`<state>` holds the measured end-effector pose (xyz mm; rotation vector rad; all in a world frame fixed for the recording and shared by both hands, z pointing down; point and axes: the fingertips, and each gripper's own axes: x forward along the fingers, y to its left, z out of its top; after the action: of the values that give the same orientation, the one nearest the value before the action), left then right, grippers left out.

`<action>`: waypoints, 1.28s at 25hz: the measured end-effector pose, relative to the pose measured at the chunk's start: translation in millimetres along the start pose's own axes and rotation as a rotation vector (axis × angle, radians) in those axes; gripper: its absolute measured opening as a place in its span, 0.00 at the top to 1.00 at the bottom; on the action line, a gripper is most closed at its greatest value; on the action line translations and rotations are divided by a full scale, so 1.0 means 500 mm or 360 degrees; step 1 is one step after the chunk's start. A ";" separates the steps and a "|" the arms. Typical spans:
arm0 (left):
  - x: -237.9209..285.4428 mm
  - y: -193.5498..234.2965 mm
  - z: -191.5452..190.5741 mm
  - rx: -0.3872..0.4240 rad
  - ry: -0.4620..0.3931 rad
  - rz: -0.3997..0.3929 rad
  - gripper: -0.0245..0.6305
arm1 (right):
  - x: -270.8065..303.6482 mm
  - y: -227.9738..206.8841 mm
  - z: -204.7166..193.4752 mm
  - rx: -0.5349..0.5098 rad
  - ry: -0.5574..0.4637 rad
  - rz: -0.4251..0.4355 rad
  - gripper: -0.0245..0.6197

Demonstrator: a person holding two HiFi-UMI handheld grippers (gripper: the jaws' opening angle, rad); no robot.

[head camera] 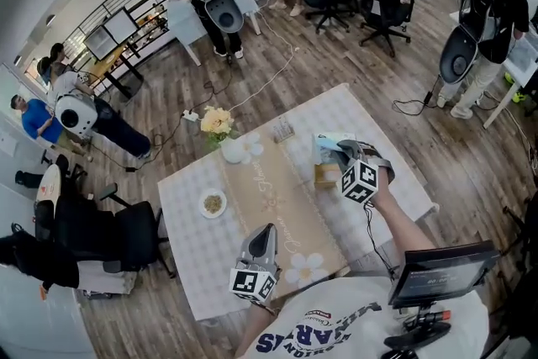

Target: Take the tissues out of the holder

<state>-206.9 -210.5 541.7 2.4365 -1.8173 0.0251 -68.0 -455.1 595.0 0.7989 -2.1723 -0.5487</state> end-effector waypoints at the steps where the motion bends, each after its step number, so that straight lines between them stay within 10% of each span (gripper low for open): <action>1: 0.003 -0.003 0.002 0.0003 -0.0005 -0.0016 0.96 | -0.022 -0.009 0.016 0.0002 -0.0031 -0.0026 0.88; 9: 0.020 -0.030 -0.006 0.0020 -0.0038 -0.0122 0.96 | -0.149 -0.038 0.073 0.0006 -0.0170 -0.0218 0.88; 32: 0.008 -0.035 -0.006 0.0030 -0.0020 -0.0099 0.96 | -0.153 0.008 0.031 -0.0035 -0.0091 -0.0168 0.88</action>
<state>-189.0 -209.3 543.8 2.5100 -1.7530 0.0225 -40.8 -397.7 549.7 0.8998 -2.1812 -0.6551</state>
